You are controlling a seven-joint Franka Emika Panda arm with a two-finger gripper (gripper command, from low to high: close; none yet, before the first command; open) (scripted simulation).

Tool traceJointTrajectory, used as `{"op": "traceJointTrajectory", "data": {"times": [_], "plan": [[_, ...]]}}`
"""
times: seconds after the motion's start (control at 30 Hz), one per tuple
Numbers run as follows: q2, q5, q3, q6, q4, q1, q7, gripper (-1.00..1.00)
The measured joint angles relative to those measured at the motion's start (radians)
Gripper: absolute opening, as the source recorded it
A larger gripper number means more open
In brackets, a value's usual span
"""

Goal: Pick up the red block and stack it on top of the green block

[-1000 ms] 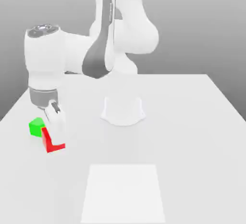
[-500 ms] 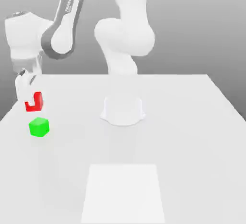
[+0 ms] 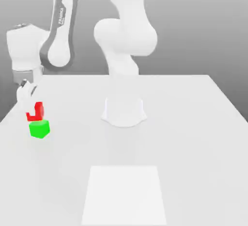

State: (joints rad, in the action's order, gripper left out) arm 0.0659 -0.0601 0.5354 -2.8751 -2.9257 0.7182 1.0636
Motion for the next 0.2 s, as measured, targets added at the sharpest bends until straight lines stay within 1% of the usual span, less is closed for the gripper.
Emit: {"op": "traceJointTrajectory", "data": {"times": [0.2], "plan": [[-0.074, 0.111, 0.001, -0.059, 0.0, -0.033, -0.079, -1.0]]}}
